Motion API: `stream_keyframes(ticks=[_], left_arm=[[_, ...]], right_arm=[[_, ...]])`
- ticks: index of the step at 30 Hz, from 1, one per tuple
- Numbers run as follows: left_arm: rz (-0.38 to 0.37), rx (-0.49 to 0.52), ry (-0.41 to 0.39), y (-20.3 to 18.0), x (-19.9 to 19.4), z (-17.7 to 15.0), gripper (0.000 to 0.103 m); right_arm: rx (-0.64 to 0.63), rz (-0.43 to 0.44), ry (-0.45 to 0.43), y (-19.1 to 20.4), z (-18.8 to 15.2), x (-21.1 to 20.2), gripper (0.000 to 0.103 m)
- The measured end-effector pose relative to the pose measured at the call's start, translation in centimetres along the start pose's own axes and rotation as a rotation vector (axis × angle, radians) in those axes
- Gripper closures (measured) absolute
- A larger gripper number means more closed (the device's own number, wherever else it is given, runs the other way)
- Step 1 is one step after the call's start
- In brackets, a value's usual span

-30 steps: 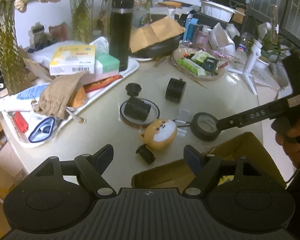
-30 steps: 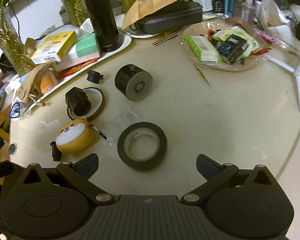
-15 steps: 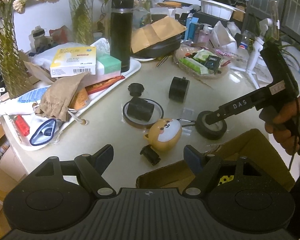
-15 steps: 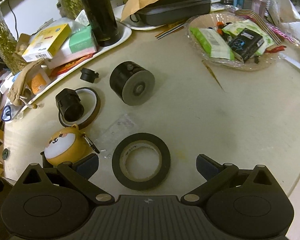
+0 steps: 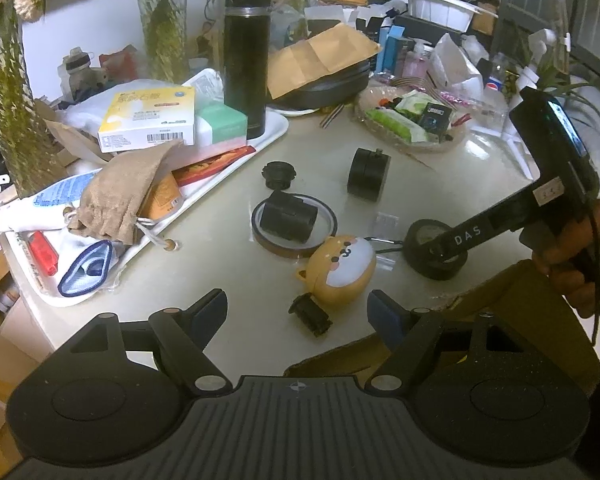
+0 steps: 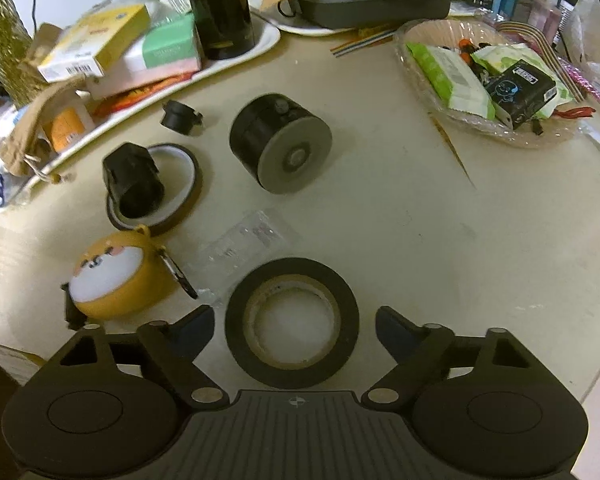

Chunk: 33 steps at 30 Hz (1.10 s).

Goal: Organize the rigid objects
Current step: 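Reach the right gripper to the black tape roll and grasp its rim, then grasp the small black knob with the left gripper while the right holds the tape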

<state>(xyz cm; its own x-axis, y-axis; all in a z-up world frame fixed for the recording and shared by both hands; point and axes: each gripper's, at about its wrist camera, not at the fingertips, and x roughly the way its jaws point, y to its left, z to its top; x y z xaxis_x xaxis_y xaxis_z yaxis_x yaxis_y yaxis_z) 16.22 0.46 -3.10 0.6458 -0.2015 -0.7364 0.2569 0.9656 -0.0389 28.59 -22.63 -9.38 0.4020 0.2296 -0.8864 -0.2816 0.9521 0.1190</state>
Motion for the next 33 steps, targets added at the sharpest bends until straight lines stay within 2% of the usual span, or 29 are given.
stream_keyframes(ticks=[5, 9, 14, 22, 33], left_arm=[[-0.009, -0.015, 0.024, 0.1, 0.4, -0.1, 0.026], [-0.011, -0.008, 0.023, 0.0, 0.4, -0.1, 0.026], [-0.011, -0.018, 0.039, 0.0, 0.6, 0.0, 0.026], [-0.017, -0.019, 0.061, 0.2, 0.6, 0.5, 0.026], [-0.01, -0.018, 0.251, 0.1, 4.0, 3.2, 0.027]], right_arm=[[0.002, 0.017, 0.015, 0.1, -0.1, 0.1, 0.027], [-0.017, 0.006, 0.006, 0.4, -0.2, -0.1, 0.028], [-0.008, -0.028, -0.075, 0.3, -0.1, -1.3, 0.028], [0.062, -0.009, -0.166, -0.8, 0.3, -3.4, 0.028], [0.088, 0.024, -0.219, -1.2, -0.2, -5.3, 0.028]])
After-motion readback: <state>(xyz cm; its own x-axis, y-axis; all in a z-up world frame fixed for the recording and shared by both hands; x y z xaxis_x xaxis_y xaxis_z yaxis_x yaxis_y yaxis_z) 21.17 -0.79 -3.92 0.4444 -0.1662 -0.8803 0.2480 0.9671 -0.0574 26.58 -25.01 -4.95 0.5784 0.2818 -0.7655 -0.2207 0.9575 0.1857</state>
